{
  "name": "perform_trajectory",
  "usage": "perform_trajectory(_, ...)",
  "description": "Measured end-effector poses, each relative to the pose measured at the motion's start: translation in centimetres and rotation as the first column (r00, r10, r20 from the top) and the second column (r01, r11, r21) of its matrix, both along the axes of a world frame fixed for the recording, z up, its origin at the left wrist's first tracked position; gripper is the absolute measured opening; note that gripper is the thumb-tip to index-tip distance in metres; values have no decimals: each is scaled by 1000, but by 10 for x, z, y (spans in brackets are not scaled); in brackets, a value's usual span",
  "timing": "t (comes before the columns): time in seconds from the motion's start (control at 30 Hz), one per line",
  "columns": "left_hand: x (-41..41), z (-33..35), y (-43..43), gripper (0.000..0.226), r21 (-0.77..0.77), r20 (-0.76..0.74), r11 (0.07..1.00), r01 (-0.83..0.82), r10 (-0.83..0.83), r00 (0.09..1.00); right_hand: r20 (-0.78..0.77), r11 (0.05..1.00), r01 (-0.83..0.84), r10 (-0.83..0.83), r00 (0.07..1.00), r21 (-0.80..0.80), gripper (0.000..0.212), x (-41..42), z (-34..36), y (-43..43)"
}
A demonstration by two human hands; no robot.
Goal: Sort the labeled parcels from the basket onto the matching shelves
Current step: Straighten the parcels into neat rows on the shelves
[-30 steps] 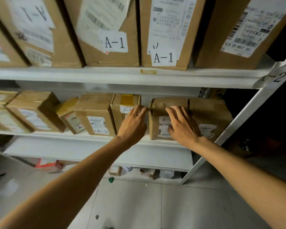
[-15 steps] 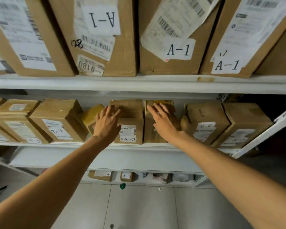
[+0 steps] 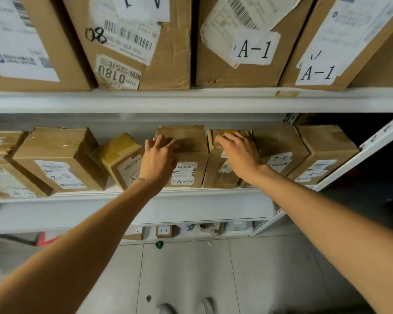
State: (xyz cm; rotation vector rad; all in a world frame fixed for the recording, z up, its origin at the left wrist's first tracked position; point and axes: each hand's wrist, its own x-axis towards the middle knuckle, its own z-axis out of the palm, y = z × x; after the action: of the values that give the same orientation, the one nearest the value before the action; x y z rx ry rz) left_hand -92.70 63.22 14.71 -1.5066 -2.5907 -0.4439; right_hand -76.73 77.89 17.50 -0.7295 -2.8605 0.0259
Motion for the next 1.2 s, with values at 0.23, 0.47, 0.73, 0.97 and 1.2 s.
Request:
perform_trajectory(0.23,3,1,-37,71,112,262,991,-66,35,964,-228,991,-132,126,965,-12,48,-16,-5,-16)
perform_trajectory(0.47,-46,-12,-134,44,66,236,945,-321,298,925,-287,900,-400,435,853,175,26,-92,-17,-97)
perform_trajectory(0.73,-140,21,-173,75,-48,-75,963,-267,263,962,59,944,-314,321,945,-96,73,-183,-43,-148)
perform_trajectory(0.97,-209,11,-174,93,-283,9,957,-64,69,998,167,983,-183,182,969,-13,76,-224,-47,-172)
perform_trajectory(1.2,-205,3,-170,79,-183,10,983,-18,20,1000,153,998,-43,48,987,-36,65,-223,-47,-181)
